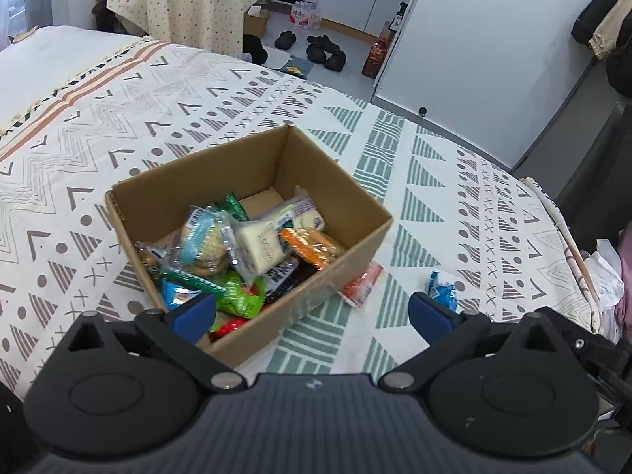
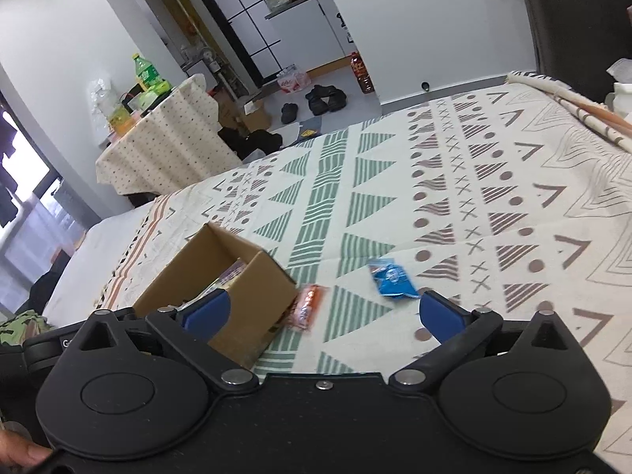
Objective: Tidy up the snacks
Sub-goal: 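Grasp the red candy stick with the left gripper while the right grasps the blue candy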
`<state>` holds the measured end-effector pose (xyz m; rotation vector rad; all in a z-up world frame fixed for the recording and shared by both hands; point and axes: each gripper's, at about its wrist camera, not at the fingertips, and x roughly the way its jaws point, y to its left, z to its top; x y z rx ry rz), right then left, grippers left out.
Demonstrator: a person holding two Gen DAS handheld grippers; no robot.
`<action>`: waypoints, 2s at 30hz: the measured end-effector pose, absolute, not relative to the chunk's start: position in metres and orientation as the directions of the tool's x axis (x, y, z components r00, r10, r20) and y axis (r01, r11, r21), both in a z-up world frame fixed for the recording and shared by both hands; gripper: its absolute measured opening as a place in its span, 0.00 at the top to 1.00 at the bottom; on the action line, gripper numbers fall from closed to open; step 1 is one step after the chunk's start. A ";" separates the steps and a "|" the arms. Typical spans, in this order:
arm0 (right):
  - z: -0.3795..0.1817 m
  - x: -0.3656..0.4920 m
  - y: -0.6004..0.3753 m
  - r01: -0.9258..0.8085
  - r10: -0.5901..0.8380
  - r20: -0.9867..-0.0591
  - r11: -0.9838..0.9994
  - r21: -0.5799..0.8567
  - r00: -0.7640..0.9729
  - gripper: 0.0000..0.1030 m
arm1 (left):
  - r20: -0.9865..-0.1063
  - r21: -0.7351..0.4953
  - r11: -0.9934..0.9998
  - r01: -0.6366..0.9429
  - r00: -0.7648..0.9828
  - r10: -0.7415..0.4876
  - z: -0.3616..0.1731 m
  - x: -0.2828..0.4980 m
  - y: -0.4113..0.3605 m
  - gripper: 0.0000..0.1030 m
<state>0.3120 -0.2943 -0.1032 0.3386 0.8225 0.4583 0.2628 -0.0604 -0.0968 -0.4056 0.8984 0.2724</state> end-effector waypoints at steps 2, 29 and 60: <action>-0.105 0.313 -0.302 -0.243 0.510 -0.620 0.850 0.466 0.596 0.00 | -0.801 -0.224 0.890 -0.397 0.595 0.064 -0.097 0.265 -0.065 0.00; -0.138 0.345 -0.333 -0.180 0.495 -0.645 0.852 0.491 0.582 0.31 | -0.786 -0.180 0.932 -0.315 0.616 0.056 -0.152 0.302 -0.120 0.09; -0.201 0.392 -0.297 -0.135 0.492 -0.698 0.855 0.501 0.520 0.44 | -0.775 -0.146 0.933 -0.330 0.624 0.099 -0.220 0.360 -0.117 0.53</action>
